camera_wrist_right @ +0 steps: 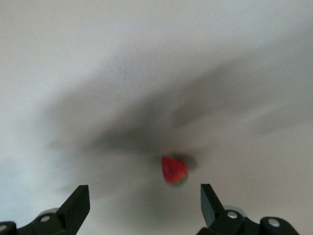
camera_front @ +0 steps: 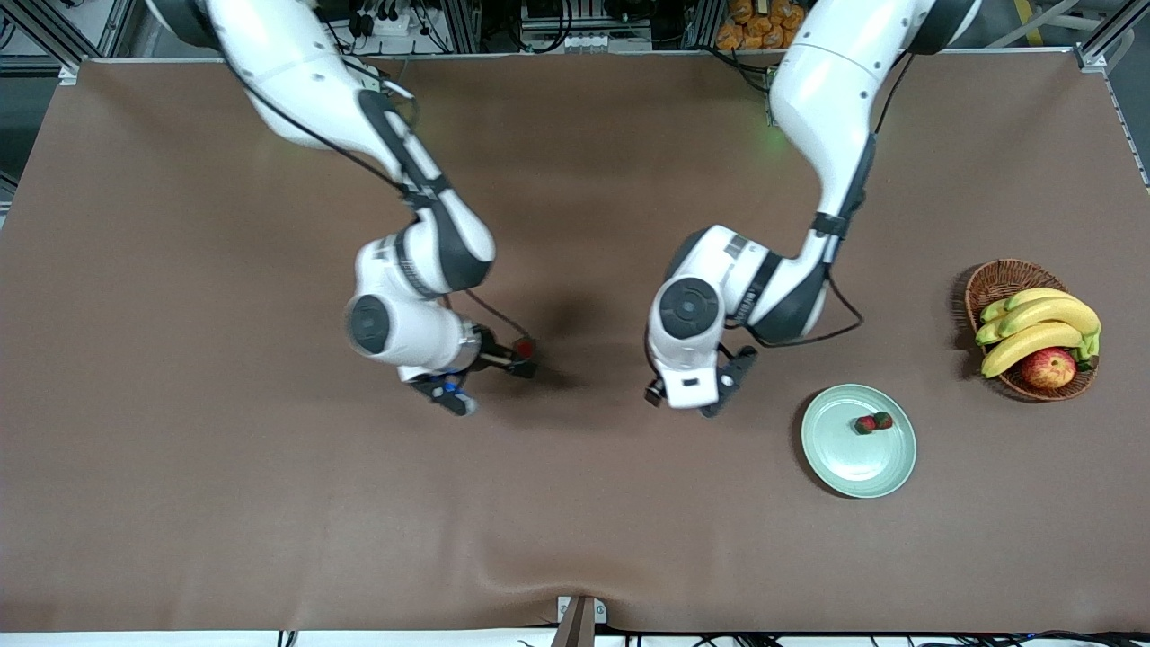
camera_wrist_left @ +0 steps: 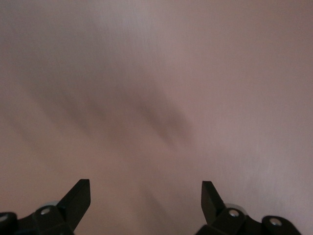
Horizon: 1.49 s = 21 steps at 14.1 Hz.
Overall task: Collect all strawberries into plate
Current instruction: 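Carry the third strawberry mid-table with the right gripper and release it, then grasp the third strawberry with the left gripper while the right arm retracts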
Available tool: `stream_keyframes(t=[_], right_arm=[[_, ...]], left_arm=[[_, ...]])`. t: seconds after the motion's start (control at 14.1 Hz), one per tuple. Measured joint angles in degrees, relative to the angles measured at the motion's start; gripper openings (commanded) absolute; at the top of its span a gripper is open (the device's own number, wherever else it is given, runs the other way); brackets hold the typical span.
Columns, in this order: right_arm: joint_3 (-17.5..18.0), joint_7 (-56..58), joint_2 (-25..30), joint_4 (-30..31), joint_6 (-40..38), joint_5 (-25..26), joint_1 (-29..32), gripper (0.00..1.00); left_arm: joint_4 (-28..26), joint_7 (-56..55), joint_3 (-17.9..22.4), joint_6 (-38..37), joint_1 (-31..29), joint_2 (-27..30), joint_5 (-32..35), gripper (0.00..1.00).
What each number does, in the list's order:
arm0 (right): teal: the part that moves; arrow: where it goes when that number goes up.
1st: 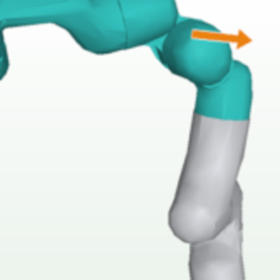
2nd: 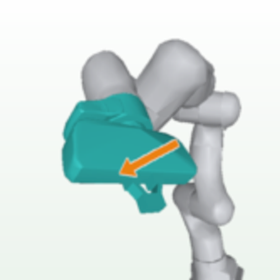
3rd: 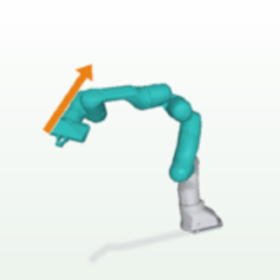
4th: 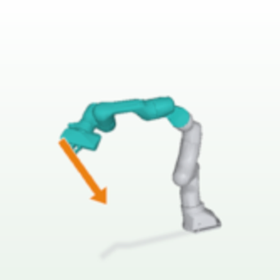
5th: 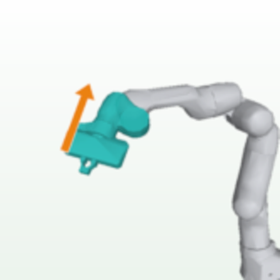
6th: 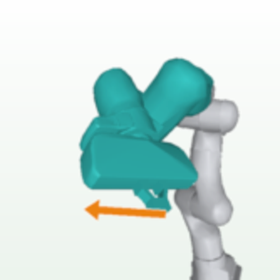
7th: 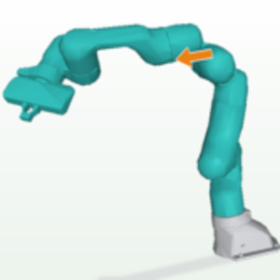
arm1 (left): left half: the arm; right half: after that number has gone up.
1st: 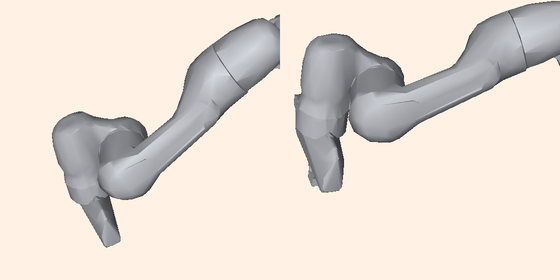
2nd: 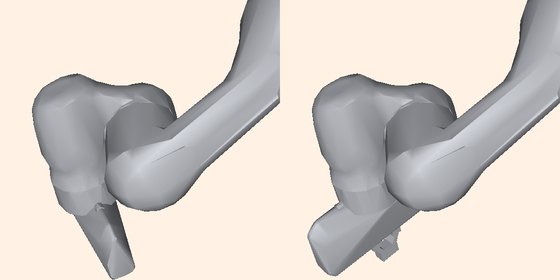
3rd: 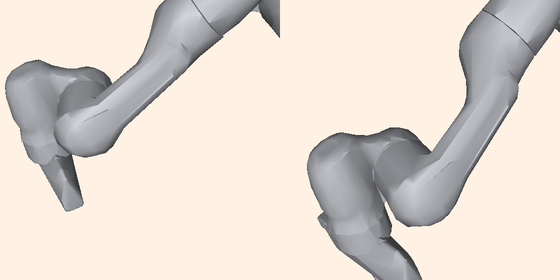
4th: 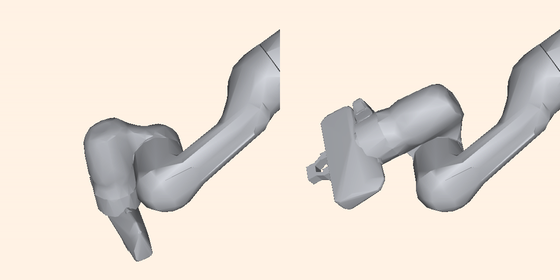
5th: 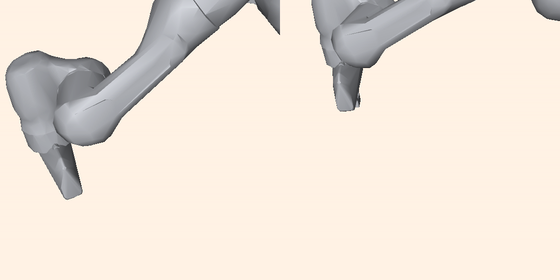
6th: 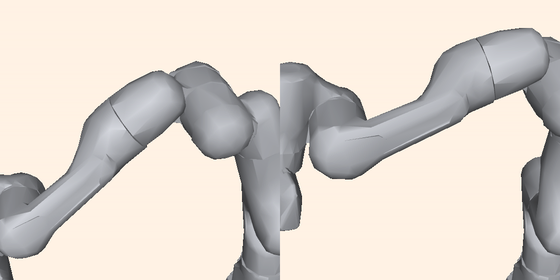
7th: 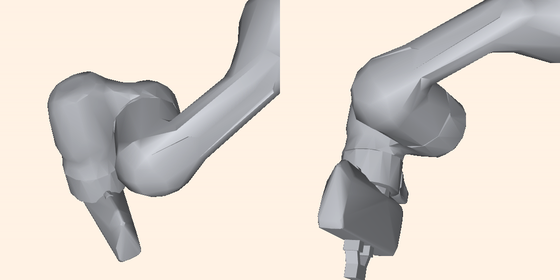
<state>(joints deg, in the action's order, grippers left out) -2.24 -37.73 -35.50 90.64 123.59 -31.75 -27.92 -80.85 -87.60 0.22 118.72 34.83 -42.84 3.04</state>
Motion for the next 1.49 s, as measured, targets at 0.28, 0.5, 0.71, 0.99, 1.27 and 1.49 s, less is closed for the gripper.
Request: stream_keyframes(t=[0.28, 0.5, 0.71, 0.99, 1.27, 1.49], right_arm=[[-0.21, 0.26, 12.4, -1.27, -16.48, 8.91, 8.14, 1.0], [-0.19, 0.79, 21.94, -1.9, -27.67, 17.83, 10.86, 1.0], [-0.19, 8.53, 28.01, -4.9, -39.34, 19.86, 14.54, 1.0], [-0.29, 25.87, 32.16, -10.27, -51.17, 24.77, 21.2, 1.0], [-1.52, 37.88, 34.59, -10.96, -52.2, 29.63, 24.28, 1.0], [-4.17, 45.93, 34.71, -10.73, -52.25, 29.86, 27.44, 1.0]], left_arm=[[0.28, -5.3, -0.17, 8.19, 6.48, -2.6, -0.07, 1.0], [2.89, -6.53, -0.08, 14.24, 11.17, -5.08, -0.07, 1.0], [4.47, -4.38, 0.38, 19.73, 14.36, -7.38, 0.13, 1.0], [6.17, 2.64, 4.23, 22.96, 17.98, -10.05, 1.85, 1.0], [8.22, 7.23, 9.39, 30.07, 21.98, -13.78, 4.09, 1.0], [8.88, 10.69, 10.3, 31.52, 23.19, -14.92, 4.35, 1.0]])
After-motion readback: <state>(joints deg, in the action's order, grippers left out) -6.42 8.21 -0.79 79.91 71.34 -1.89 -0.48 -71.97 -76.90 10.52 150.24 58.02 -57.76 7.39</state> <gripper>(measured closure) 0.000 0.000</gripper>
